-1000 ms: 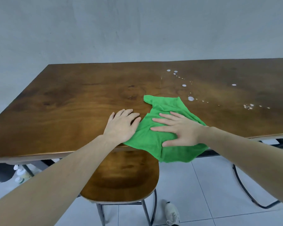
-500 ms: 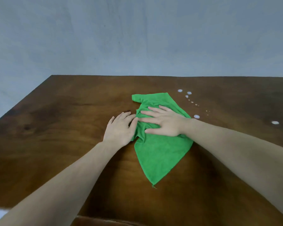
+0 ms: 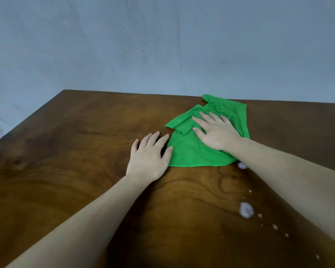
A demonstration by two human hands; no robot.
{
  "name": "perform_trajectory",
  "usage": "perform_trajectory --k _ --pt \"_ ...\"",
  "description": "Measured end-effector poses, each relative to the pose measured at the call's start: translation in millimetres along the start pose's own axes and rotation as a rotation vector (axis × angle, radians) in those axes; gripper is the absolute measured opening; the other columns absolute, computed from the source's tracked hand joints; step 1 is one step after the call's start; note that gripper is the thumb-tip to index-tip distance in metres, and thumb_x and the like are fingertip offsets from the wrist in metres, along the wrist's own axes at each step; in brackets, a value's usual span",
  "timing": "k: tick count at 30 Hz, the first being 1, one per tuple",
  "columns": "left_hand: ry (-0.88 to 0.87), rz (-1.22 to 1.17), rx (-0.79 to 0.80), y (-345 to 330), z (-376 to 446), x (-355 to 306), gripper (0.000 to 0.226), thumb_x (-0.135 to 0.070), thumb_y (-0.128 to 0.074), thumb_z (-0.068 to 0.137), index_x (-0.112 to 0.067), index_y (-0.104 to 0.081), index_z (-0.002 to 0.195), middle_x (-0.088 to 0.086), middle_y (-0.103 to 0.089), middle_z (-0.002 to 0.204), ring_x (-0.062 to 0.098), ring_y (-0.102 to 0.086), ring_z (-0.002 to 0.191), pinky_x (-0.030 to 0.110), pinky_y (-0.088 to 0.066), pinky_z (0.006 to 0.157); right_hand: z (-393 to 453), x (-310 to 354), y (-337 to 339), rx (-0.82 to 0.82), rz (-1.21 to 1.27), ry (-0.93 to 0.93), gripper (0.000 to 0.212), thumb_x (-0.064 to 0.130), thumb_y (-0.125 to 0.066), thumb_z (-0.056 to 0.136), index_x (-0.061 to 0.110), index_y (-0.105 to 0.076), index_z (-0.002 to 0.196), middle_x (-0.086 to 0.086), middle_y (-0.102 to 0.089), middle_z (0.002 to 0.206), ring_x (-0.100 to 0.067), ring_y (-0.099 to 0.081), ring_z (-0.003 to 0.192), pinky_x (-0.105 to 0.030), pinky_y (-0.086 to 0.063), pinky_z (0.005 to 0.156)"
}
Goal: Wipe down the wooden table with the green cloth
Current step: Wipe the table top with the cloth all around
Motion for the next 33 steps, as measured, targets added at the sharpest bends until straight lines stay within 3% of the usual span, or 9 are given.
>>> perform_trajectory --k 6,10,14,24,29,33 --pt "0.018 0.005 -0.020 0.7 -2.6 -3.1 0.056 -0.060 -0.017 0.099 -0.041 -0.029 0.150 -0.011 -0.023 0.161 0.011 -0.010 0.150 0.045 -0.004 0.122 38.7 23.6 6.6 0.072 -0.044 0.299 0.058 0.068 -0.015 0.098 0.055 -0.005 0.153 0.016 0.003 0.166 -0.018 0.004 0.154 -0.049 0.003 0.123" --pt "0.029 0.022 0.005 1.1 -1.7 -3.1 0.058 -0.062 -0.015 0.097 -0.042 -0.027 0.150 -0.013 -0.021 0.162 0.009 -0.008 0.150 0.044 -0.004 0.123 83.9 29.3 12.1 0.075 -0.045 0.377 0.058 0.070 -0.017 0.096 0.057 -0.011 0.152 0.019 -0.002 0.166 -0.015 0.000 0.154 -0.048 0.000 0.123" --pt "0.036 0.023 0.015 2.0 -2.0 -2.5 0.057 -0.062 -0.016 0.097 -0.042 -0.028 0.150 -0.015 -0.020 0.162 0.007 -0.007 0.150 0.041 -0.002 0.123 104.6 2.8 18.2 0.098 -0.018 0.306 0.066 0.079 -0.011 0.091 0.055 -0.011 0.153 0.018 -0.002 0.166 -0.015 -0.002 0.154 -0.047 -0.001 0.124" --pt "0.055 0.011 0.031 2.7 -2.2 -3.4 0.056 -0.063 -0.020 0.098 -0.045 -0.029 0.150 -0.016 -0.022 0.161 0.008 -0.010 0.150 0.041 -0.003 0.123 67.3 -86.9 19.2 0.069 -0.017 -0.003 0.067 0.077 -0.005 0.092 0.053 -0.005 0.154 0.014 0.000 0.167 -0.019 -0.003 0.154 -0.051 -0.003 0.123" --pt "0.049 -0.013 0.019 4.1 -3.5 -4.3 0.056 -0.062 -0.020 0.098 -0.043 -0.035 0.148 -0.013 -0.026 0.160 0.011 -0.015 0.149 0.044 -0.005 0.123 34.6 -69.0 11.3 0.068 -0.028 -0.153 0.071 0.077 -0.003 0.091 0.048 0.001 0.156 0.006 0.006 0.168 -0.024 0.003 0.154 -0.055 0.001 0.122" --pt "0.027 -0.101 0.014 7.5 -6.2 -4.7 0.056 -0.061 -0.023 0.098 -0.039 -0.039 0.146 -0.010 -0.034 0.158 0.013 -0.021 0.148 0.047 -0.007 0.123 -10.9 -30.8 4.2 0.060 -0.035 -0.118 0.072 0.078 -0.003 0.090 0.047 0.000 0.156 0.004 0.005 0.168 -0.027 0.003 0.154 -0.057 0.001 0.121"
Point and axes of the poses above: each hand's wrist, its own z-axis towards the middle knuckle, its own y-axis out of the back of the hand, x = y × z, the point moved 4 cm from there along z, towards the middle knuckle
